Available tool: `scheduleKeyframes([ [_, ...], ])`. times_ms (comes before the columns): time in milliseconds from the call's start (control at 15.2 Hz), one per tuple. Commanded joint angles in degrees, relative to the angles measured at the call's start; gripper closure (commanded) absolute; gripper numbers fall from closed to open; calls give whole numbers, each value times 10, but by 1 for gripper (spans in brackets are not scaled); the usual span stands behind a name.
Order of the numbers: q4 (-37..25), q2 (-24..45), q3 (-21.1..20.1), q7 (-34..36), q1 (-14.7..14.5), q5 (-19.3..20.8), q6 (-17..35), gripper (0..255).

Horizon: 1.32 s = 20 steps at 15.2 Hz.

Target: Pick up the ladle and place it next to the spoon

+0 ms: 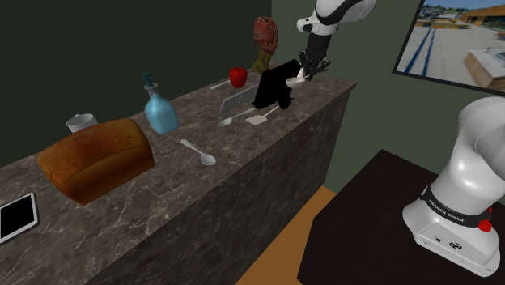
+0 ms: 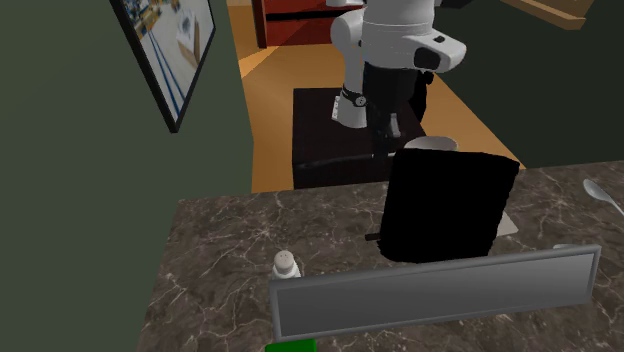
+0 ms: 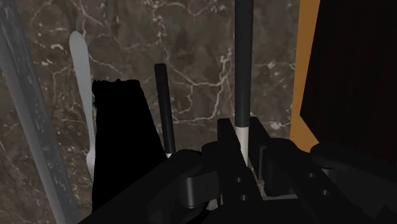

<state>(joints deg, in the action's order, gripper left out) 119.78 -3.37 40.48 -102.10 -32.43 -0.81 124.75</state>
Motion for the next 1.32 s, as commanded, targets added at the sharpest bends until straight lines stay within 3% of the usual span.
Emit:
scheduleKeyframes([
  [0, 19, -11, -24, 39, -19, 12, -5, 255],
  [660, 42, -30, -105, 197, -82, 37, 2, 255],
  [1254, 7, 6, -173, 313, -135, 28, -3, 255],
])
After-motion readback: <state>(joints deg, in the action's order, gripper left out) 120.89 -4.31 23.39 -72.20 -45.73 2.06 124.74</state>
